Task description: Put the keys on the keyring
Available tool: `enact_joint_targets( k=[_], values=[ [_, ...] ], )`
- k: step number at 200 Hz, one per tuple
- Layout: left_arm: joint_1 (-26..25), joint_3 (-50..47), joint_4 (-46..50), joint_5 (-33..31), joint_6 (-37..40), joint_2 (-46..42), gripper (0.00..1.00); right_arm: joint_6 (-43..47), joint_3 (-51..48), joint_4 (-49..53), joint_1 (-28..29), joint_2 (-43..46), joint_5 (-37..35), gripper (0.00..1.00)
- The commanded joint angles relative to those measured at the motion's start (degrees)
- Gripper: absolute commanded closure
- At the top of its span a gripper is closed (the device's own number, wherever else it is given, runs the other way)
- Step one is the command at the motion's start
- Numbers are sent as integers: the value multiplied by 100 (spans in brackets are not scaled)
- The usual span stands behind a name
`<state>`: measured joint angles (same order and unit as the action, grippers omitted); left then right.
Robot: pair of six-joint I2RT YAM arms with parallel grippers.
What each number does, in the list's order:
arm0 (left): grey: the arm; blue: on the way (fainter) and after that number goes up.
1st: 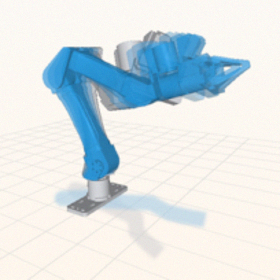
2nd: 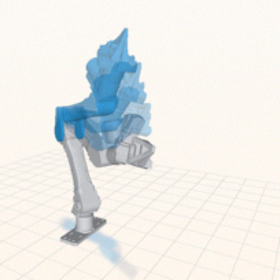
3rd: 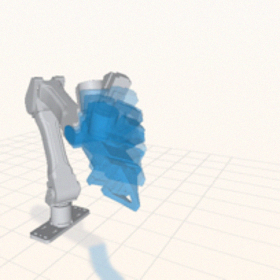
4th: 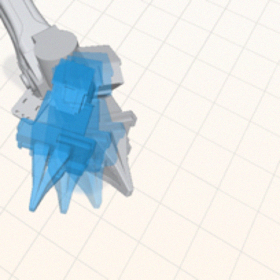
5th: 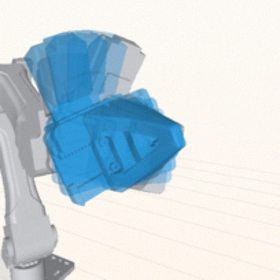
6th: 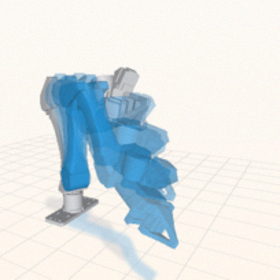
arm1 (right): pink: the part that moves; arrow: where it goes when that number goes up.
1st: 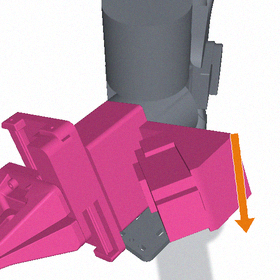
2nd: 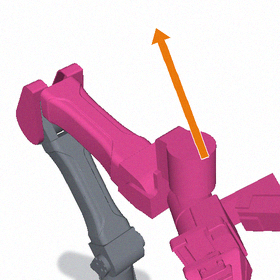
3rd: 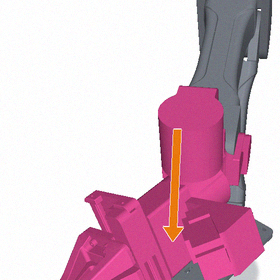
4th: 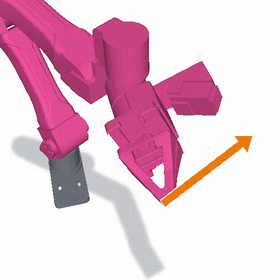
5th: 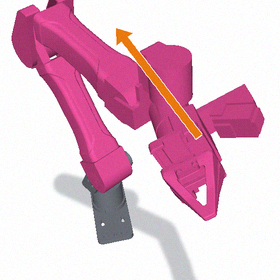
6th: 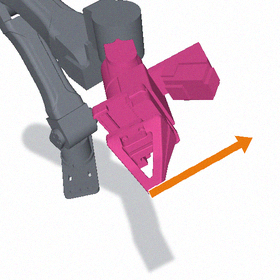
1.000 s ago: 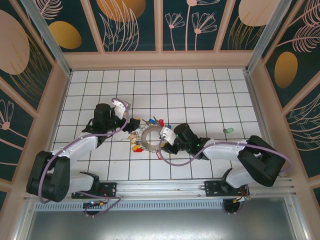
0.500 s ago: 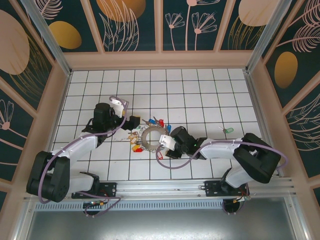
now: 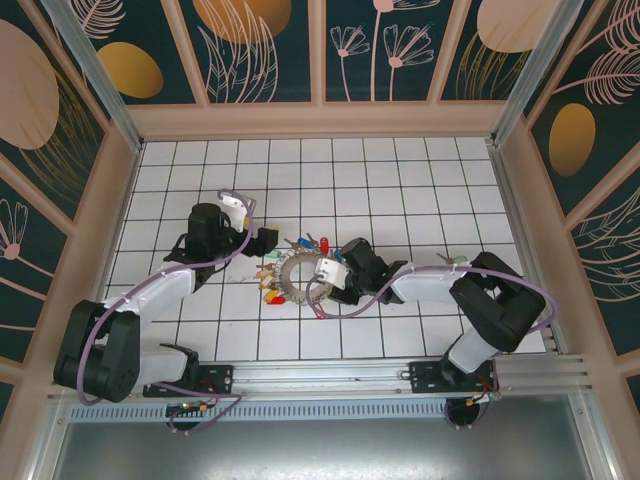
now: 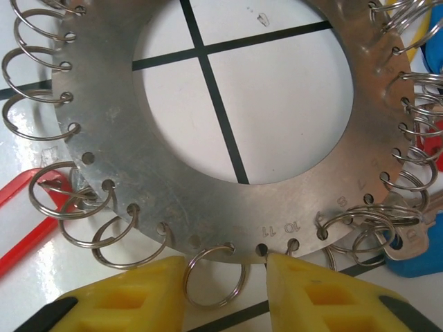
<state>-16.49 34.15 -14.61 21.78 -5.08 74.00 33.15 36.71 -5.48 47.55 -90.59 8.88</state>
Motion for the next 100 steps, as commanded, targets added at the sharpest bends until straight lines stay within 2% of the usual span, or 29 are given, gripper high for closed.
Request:
enact_joint_targets(
  k=[1,28,60,90,100],
  values=[
    [-4,151,64,-50,-122,70,9,90,-43,144,-192,-142,-581,65],
    [-8,145,68,-32,-160,49,9,155,-63,193,-261,-52,-747,71],
    [-10,153,83,-69,-135,27,9,210,-157,260,-368,214,-679,76],
    [-13,174,79,-71,-125,44,9,185,-273,263,-457,427,-504,85],
    [-15,179,73,-52,-138,63,10,195,-294,260,-458,451,-493,84]
  ],
)
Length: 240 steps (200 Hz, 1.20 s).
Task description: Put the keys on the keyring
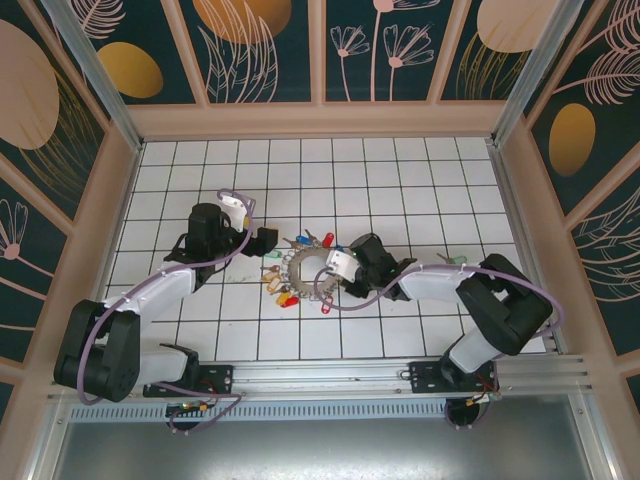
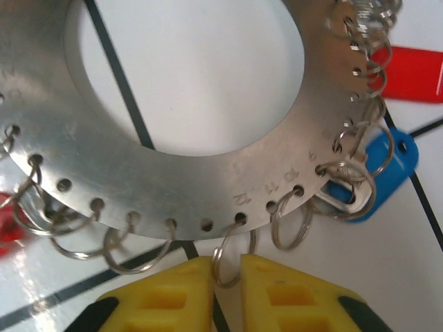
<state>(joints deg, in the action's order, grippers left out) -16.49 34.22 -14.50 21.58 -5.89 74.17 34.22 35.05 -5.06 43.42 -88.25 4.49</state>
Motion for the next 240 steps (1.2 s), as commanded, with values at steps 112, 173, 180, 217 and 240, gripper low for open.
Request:
enact_joint_targets(
  k=[112,173,180,217,240],
  values=[
    [-61,-83,-393,451,100,-9,11,-5,-481,-543,-305,227,141,82],
    [-66,-86,-434,504,176,76,11,253,-351,-621,-405,78,362,74],
    [-65,-87,-431,501,180,76,11,294,-358,-635,-404,88,379,71],
    [-67,-99,-421,469,217,66,11,760,-507,-440,-365,326,610,63],
    [-65,-98,-405,460,233,53,11,944,-603,-574,-387,389,474,59]
  ],
)
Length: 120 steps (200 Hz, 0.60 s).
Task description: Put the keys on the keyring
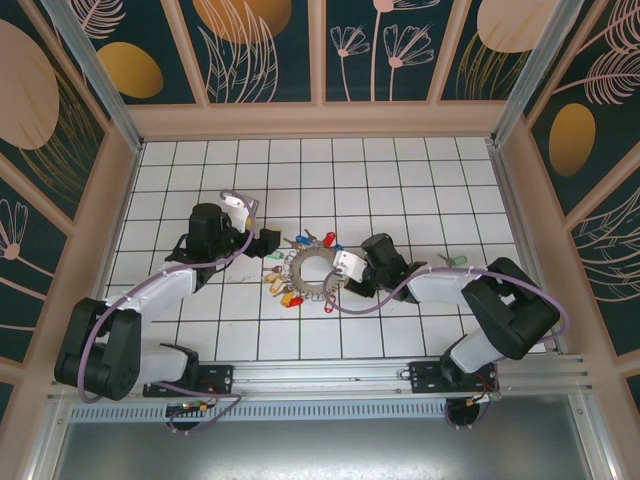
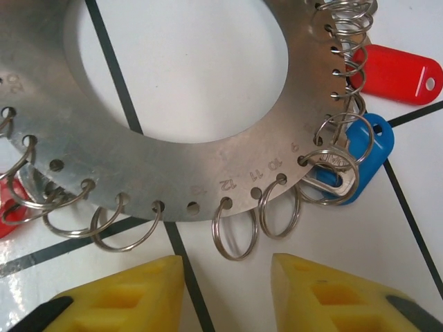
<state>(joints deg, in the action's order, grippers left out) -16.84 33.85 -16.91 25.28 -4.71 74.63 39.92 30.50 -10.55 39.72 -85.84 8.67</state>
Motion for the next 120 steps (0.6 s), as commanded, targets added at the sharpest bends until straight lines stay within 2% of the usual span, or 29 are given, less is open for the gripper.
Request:
enact_joint_targets(
  k=[1,41,95,120],
  values=[
    [-30,-61,-168,87,117,8,11,375,-140,-26,-17,139,47,59],
    [-30,-37,-134,68,140,2,11,406,61,-166,-9,-223,21,62],
    [-39,-26,-80,38,177,-27,11,444,105,-426,-17,-367,-145,76],
    [-50,-33,-79,55,192,-37,11,389,78,-589,-27,-348,-223,85]
  ],
)
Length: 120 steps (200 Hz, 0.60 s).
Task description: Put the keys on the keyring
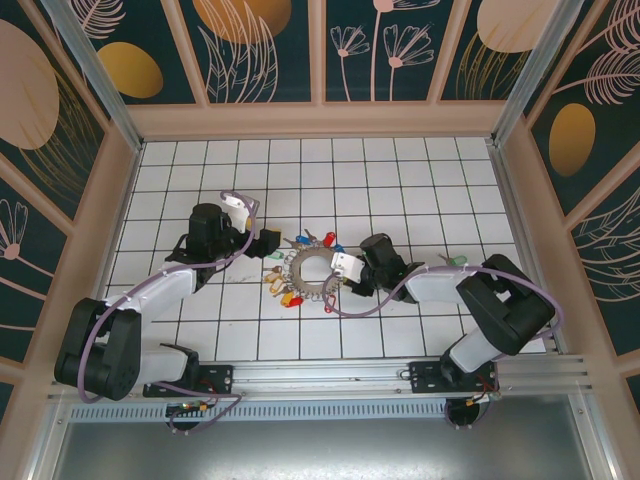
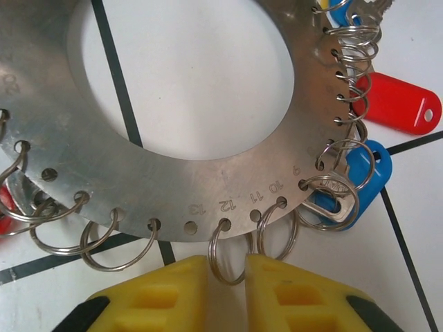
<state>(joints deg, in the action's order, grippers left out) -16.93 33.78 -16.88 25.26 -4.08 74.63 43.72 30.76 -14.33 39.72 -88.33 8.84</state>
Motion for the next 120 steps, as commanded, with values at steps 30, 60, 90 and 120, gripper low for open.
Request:
enact_joint_targets(
  k=[30,60,90,120],
  values=[
    [-47,-68,-151,166,189,-67,11,-49,-43,-430,-61,27,-128,99],
    [-47,-360,-710,685,318,-215,11,-32,-147,-602,-86,145,-84,100],
    [-57,-728,-1596,1471,732,-321,12,-81,-211,-747,-204,329,57,100],
    [-225,-810,-1732,2164,1922,-342,10,-278,-285,-1017,-349,684,473,100]
  ],
)
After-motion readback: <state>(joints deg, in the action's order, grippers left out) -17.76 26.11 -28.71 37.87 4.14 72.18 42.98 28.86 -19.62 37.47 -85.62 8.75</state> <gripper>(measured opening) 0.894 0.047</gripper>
